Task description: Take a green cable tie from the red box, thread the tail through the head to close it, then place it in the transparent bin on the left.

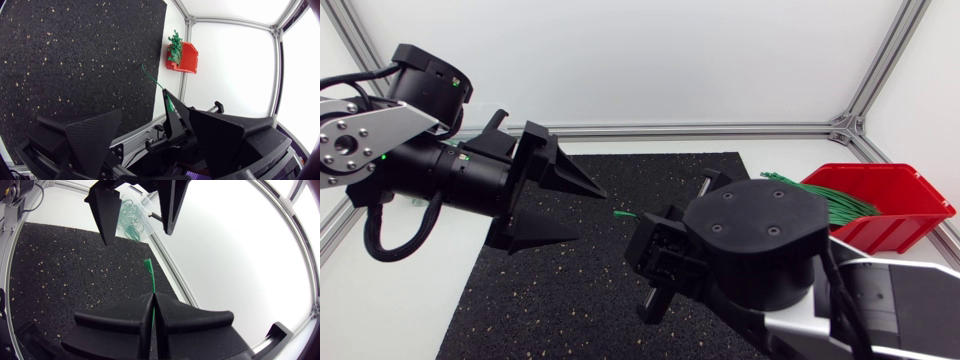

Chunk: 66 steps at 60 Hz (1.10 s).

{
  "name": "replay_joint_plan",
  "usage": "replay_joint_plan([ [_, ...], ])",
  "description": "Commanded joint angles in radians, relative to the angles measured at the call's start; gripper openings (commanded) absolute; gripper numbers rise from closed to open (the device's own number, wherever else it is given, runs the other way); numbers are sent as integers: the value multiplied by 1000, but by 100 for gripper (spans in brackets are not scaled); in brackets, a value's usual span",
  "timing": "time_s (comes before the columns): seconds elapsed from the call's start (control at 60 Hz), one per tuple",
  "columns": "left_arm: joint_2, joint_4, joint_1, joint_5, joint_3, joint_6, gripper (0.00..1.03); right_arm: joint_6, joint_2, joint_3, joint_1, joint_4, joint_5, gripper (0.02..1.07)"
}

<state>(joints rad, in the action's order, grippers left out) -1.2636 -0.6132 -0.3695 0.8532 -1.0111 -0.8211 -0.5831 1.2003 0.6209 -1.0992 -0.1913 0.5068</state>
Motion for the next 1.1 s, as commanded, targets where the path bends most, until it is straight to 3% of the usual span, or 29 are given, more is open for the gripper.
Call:
replay_joint_plan([
  [0.0,-37,-7,-28,26,-43,-53,91,-46,30,-32,-11,-59,22,8],
  [0.2,-91,24,-49,84,-66,-135,82,-63,38,-53,-14,-128,41,8],
  [0.367,-132,35,-57,89,-78,-158,65,-66,48,-79,-13,-168,47,8],
  [0.567,-155,35,-97,89,-83,-173,59,-72,48,-89,-13,-192,53,8],
  [0.667,-161,35,-103,89,-92,-188,48,-73,51,-85,-11,-204,59,8],
  [0.817,-168,35,-106,89,-100,-194,46,-75,62,-85,-11,-218,64,8],
  [1.083,-169,35,-101,89,-106,-205,34,-84,90,-85,-14,-250,79,8],
])
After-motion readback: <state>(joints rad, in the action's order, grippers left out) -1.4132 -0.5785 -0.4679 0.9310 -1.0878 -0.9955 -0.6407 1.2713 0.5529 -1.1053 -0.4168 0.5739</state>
